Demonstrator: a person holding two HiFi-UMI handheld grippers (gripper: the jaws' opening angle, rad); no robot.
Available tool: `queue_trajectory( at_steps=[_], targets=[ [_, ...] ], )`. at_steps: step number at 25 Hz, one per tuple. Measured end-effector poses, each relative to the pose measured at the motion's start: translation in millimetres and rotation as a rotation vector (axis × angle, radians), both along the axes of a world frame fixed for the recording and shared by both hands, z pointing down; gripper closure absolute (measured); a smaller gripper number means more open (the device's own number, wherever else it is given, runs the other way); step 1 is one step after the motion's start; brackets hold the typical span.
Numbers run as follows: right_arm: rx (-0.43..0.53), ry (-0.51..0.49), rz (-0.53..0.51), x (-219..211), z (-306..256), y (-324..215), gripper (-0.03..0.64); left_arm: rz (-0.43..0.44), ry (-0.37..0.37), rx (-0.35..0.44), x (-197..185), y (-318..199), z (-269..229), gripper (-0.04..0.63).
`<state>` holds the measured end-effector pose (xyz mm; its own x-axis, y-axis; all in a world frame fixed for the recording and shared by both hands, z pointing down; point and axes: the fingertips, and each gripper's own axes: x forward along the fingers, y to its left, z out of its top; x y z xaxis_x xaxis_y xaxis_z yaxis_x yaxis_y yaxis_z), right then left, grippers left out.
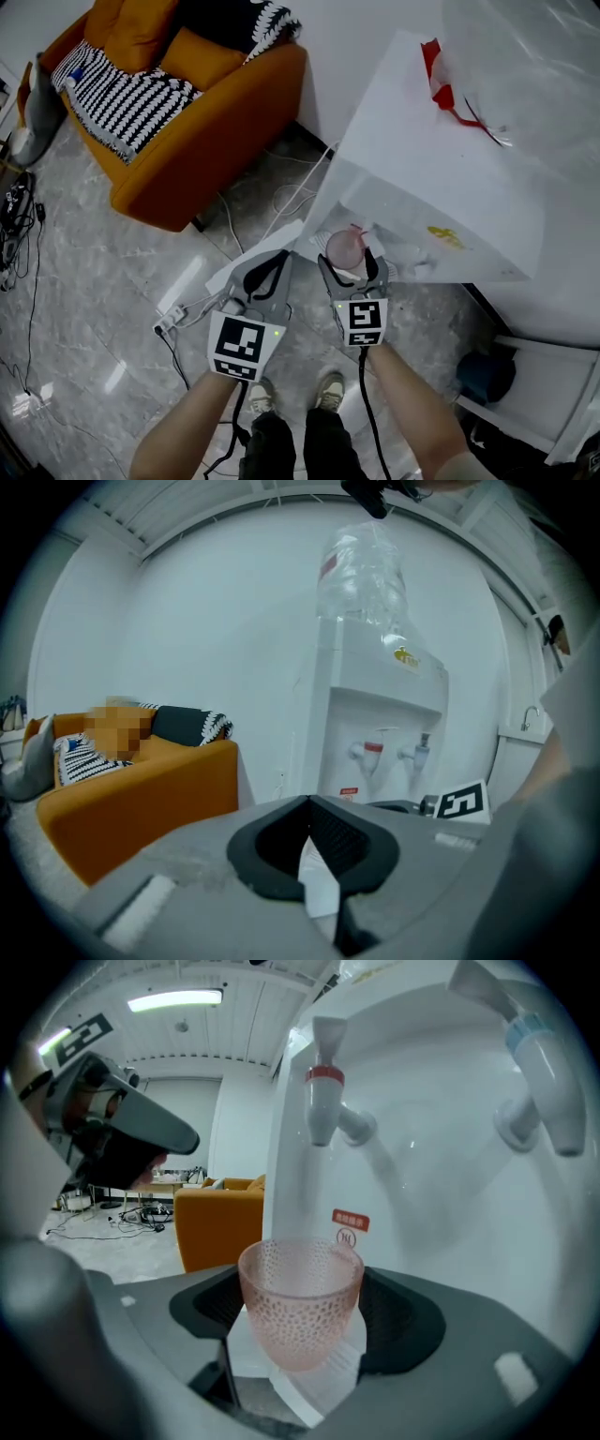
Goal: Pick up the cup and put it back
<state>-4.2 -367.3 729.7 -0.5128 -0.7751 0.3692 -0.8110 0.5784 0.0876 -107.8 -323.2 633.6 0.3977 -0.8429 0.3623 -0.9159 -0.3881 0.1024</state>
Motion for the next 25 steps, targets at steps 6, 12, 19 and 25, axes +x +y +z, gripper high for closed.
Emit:
queue_trajectory(
  at_steps=[6, 12, 19, 25],
  targets=[
    [-0.049, -0.016, 0.057, 10, 17, 0, 0.232, -0.004, 0.006, -0.007, -1, 8, 2, 0.592],
    [-0.131, -0.001, 0.067, 14, 19, 13, 0.165, -0.009, 0.015, -0.038, -6, 16, 4, 0.592],
    [-0.161, -0.035, 0.032, 20, -35, 38, 0.223, -0.005, -0.008, -0.042, -13, 25, -24, 0.592],
    [-0.106, -0.097, -0.004, 14, -132, 59, 0.351, 0.011, -0.026, -0.025, -15, 33, -69, 0.592]
  ],
)
